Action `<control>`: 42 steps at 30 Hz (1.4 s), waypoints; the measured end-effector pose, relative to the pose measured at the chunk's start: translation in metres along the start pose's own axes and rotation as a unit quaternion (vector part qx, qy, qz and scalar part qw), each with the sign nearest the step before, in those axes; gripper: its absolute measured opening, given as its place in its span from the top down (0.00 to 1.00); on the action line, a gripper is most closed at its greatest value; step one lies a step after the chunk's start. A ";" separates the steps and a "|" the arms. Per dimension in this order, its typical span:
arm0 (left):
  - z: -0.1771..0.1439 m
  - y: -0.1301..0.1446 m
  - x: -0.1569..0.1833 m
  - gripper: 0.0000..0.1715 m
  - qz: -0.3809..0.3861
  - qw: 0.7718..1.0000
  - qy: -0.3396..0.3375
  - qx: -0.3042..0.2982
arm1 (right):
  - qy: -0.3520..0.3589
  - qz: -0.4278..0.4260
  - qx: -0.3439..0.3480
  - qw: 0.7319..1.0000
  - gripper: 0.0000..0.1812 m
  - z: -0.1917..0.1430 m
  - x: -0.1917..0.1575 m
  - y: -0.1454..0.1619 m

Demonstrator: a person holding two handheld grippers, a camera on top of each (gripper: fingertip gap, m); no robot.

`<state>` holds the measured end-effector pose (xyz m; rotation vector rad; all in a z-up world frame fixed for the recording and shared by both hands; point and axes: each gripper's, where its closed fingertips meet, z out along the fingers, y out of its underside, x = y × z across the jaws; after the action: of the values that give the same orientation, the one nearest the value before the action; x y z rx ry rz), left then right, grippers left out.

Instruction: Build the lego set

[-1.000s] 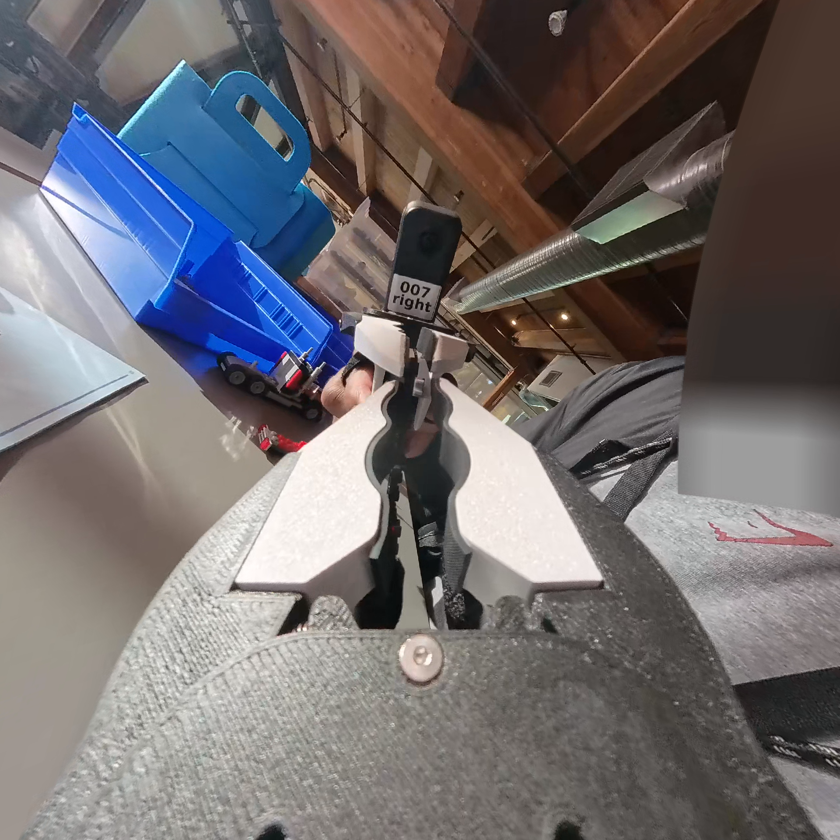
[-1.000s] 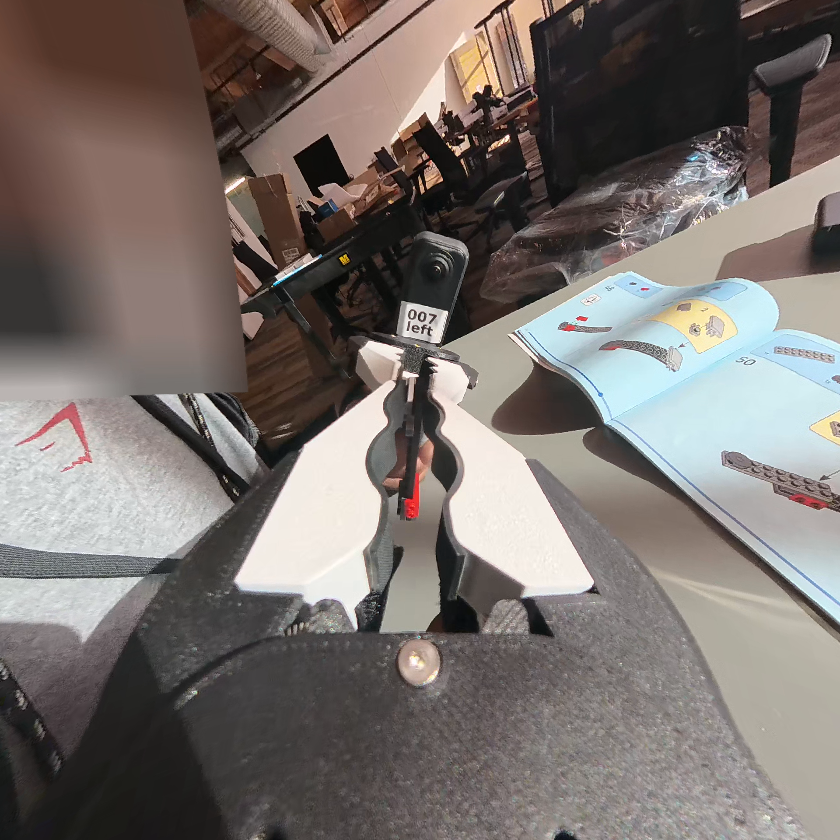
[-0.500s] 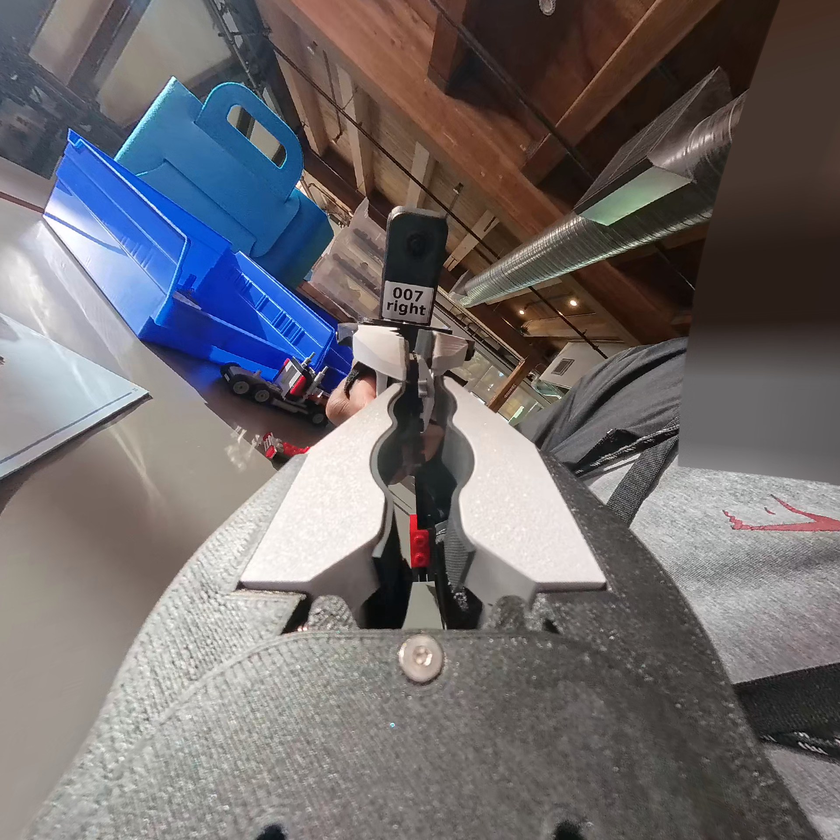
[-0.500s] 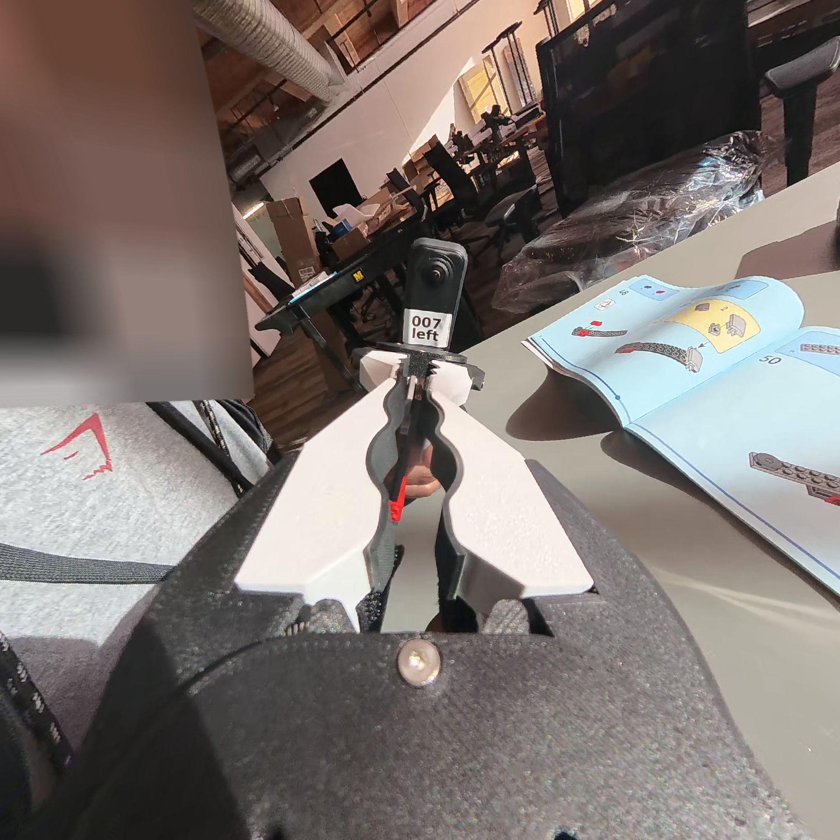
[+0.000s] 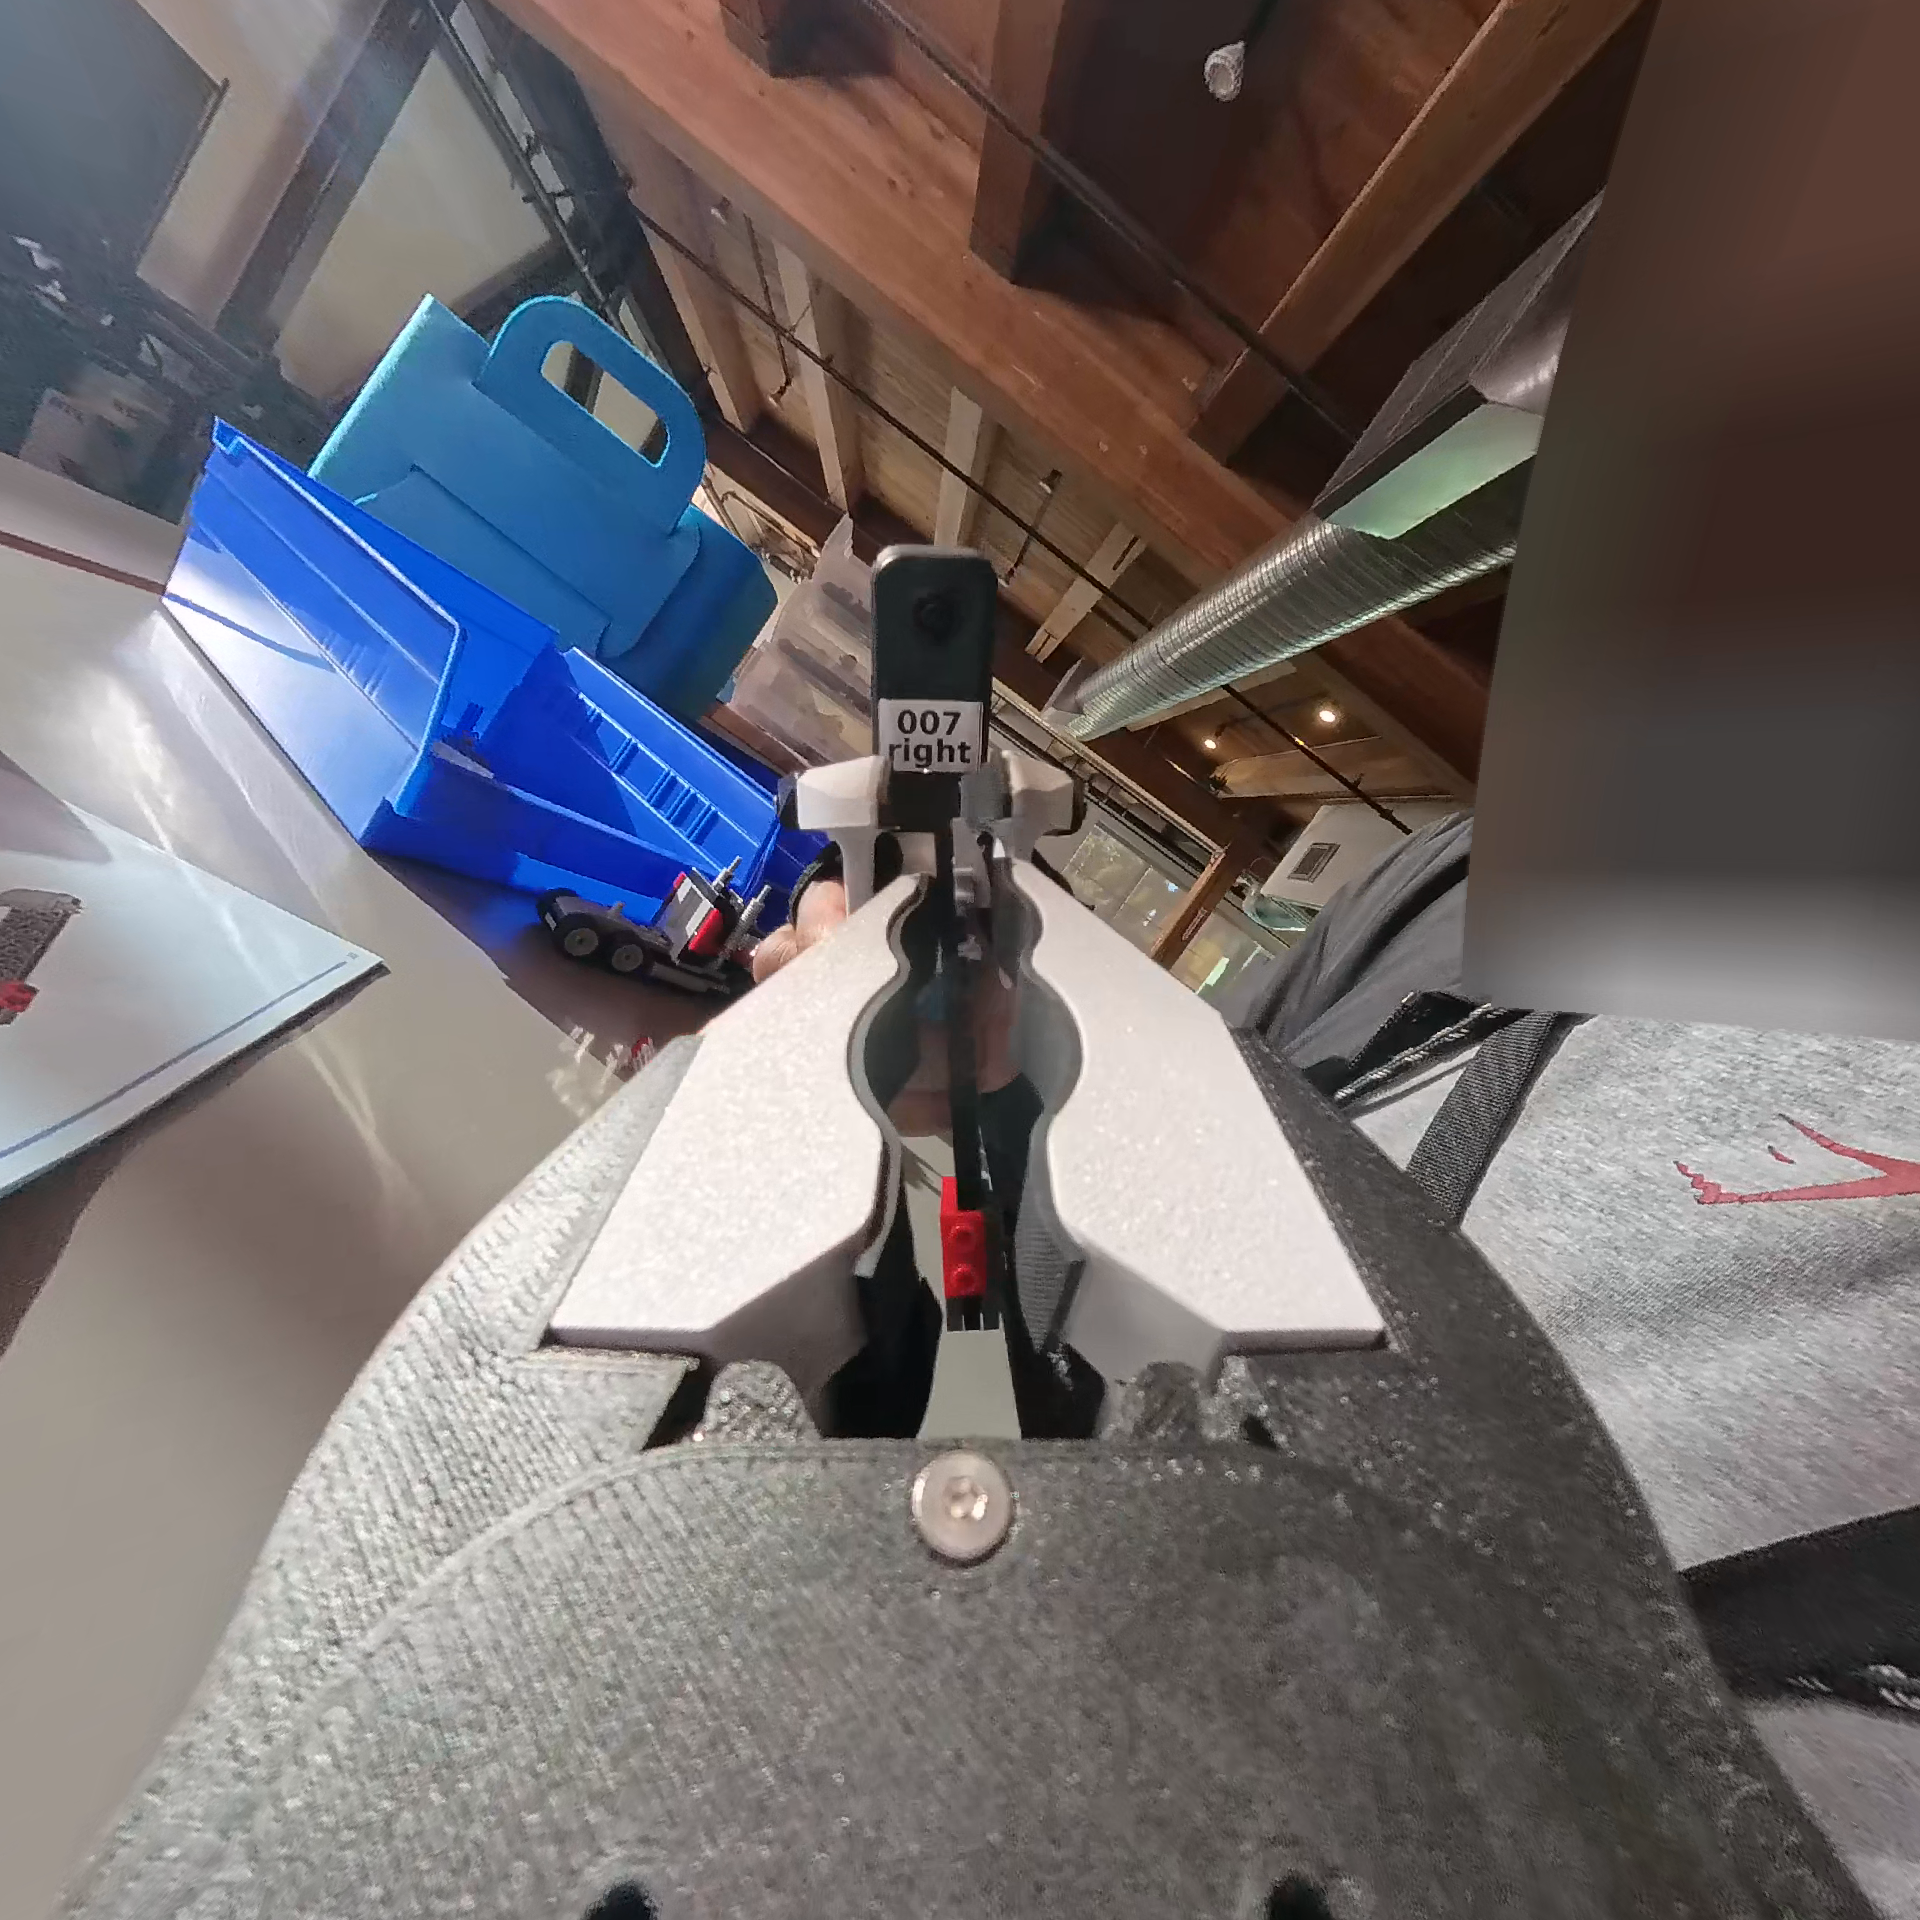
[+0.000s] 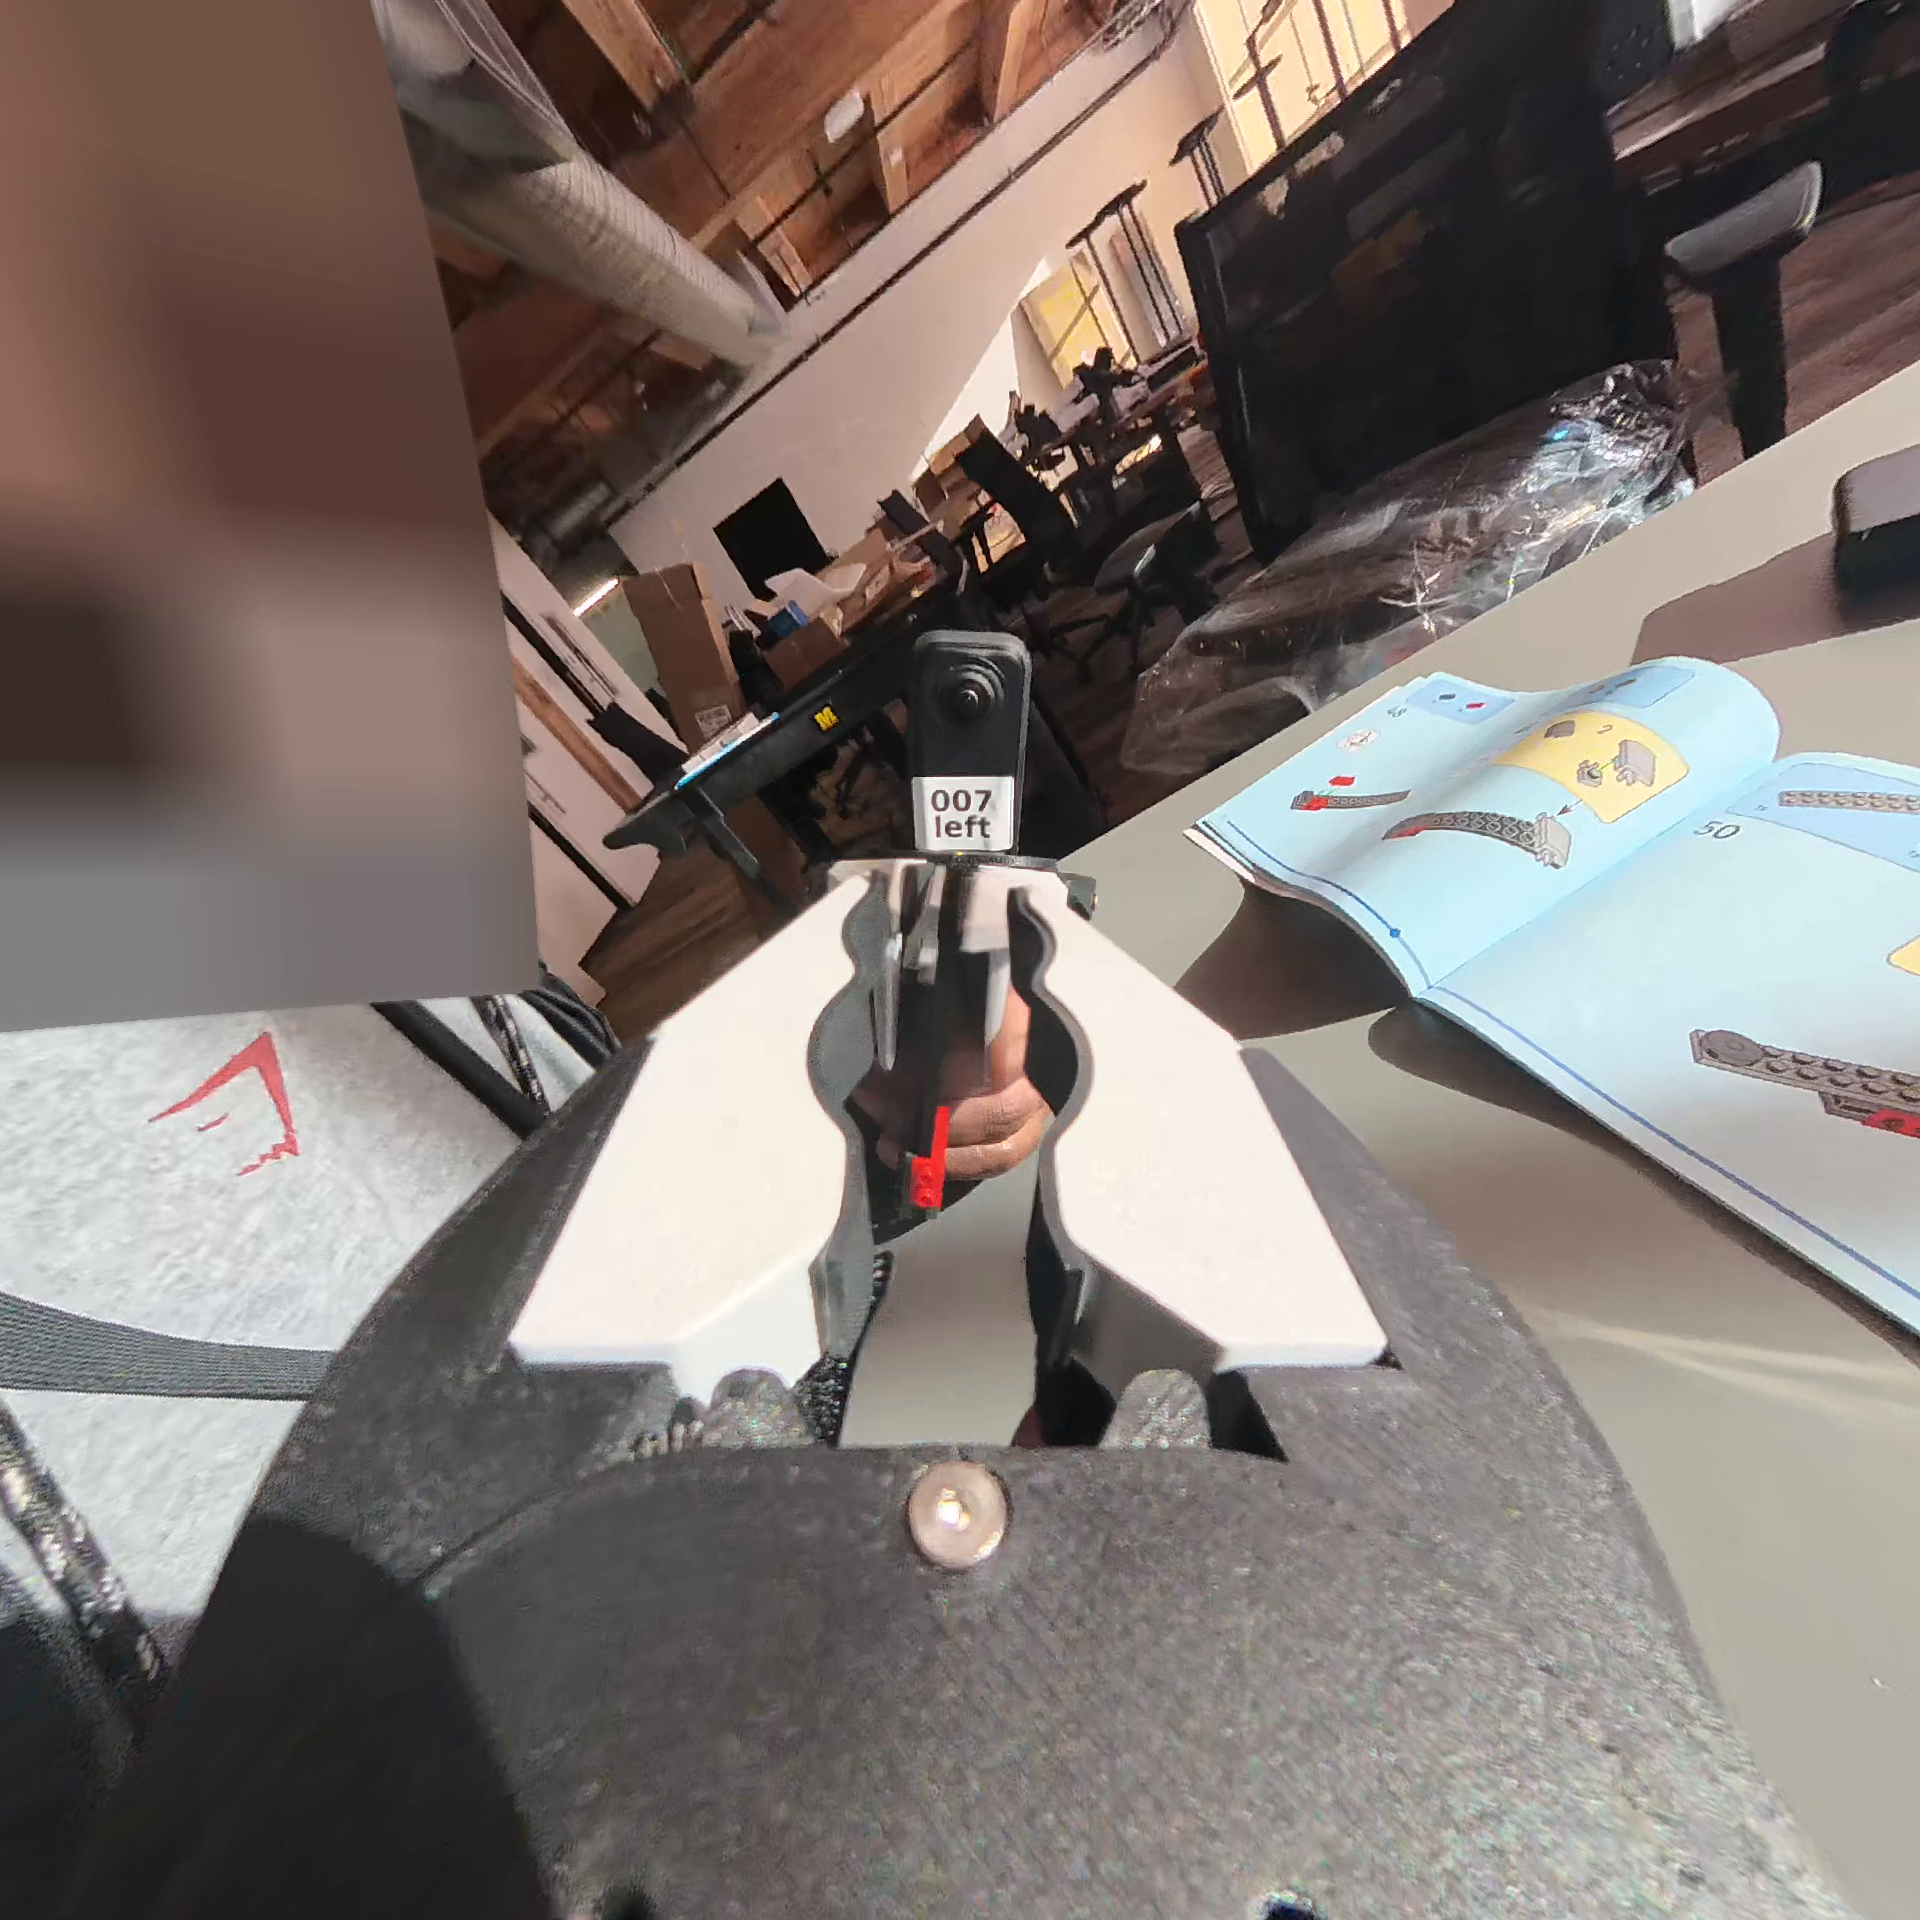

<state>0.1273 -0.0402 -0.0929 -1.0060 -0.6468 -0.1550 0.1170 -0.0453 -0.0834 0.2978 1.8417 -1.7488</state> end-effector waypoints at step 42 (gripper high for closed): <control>0.008 -0.026 -0.006 0.94 -0.094 0.980 0.069 0.159 | 0.059 0.012 0.083 0.995 0.84 -0.008 0.006 -0.010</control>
<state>0.1081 -0.0485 -0.0740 -0.6193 -0.6150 -0.2753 0.1050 -0.0401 -0.0779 0.4974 1.7683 -1.9067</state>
